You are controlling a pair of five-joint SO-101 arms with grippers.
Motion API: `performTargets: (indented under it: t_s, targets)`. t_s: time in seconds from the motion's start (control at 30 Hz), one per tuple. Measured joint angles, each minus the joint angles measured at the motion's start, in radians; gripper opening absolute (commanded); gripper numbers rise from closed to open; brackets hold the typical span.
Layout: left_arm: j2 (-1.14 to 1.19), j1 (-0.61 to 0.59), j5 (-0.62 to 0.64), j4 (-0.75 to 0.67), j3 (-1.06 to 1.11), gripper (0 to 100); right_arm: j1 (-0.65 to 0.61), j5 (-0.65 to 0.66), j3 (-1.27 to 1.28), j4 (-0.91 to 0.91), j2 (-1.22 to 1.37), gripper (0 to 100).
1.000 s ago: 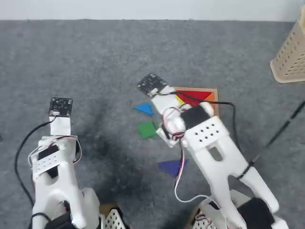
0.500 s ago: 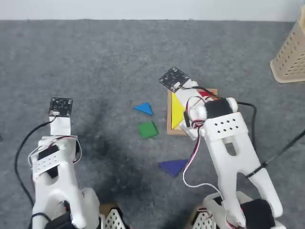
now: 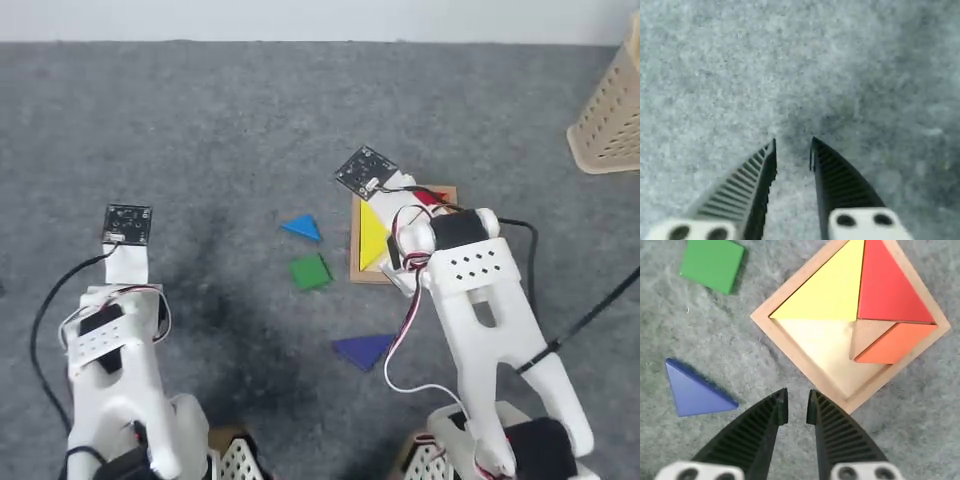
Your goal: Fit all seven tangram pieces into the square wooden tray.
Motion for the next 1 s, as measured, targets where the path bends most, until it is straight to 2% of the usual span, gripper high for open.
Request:
performTargets:
  t_s: [0.2, 0.43, 0.63, 0.8, 0.9, 1.0]
  targets:
    - [0.0, 0.0, 0.0, 0.0, 0.0, 11, -0.002, 0.005, 0.0, -0.002, 0.0, 6.9]
    - [0.0, 0.0, 0.0, 0.0, 0.0, 11, -0.002, 0.069, 0.0, -0.009, 0.0, 6.9]
    - [0.0, 0.0, 0.0, 0.0, 0.0, 11, 0.043, 0.163, 0.041, -0.144, 0.026, 6.9]
    - [0.0, 0.0, 0.0, 0.0, 0.0, 11, 0.118, 0.209, 0.041, -0.273, 0.201, 7.0]
    - [0.0, 0.0, 0.0, 0.0, 0.0, 11, 0.118, 0.206, 0.038, -0.282, 0.261, 7.4]
    - [0.0, 0.0, 0.0, 0.0, 0.0, 11, 0.023, 0.101, 0.015, -0.282, 0.264, 7.5]
